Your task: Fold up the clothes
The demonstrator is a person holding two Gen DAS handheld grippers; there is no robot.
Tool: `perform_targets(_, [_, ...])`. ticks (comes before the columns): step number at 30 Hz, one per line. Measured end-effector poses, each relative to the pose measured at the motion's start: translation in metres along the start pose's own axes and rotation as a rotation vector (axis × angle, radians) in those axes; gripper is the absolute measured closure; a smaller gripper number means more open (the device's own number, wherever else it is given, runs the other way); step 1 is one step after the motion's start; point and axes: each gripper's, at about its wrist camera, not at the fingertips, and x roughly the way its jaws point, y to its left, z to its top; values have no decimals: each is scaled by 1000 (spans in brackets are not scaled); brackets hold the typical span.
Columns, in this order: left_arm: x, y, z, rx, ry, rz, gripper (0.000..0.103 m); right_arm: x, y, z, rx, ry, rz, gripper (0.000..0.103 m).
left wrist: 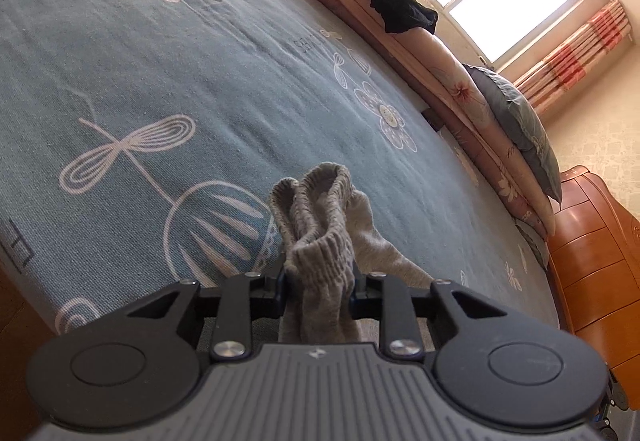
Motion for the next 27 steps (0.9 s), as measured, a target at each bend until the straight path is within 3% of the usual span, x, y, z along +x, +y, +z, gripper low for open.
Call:
perform_targets(5, [-3,-5,2,2,18,-7,78,48,103,38,-135,-19,168,11])
perform_targets(8, [-3,-8,5,5,39,-7,78,70,152,46,-168,-14,182,12])
perform_targets(14, [-3,-11,12,21,69,-38,78,108,212,50,-225,6,126,13])
perform_targets(20, [-3,-6,16,4,95,-88,78,132,236,47,-288,-13,5,20])
perform_targets(23, [-2,0,19,7,114,-104,78,139,234,52,-282,0,-59,32])
perform_targets(26, [-3,6,22,-26,126,-145,69,142,227,54,-279,25,-46,60])
perform_targets(27, [-5,6,22,-27,118,-151,63,143,225,54,-277,33,-47,75])
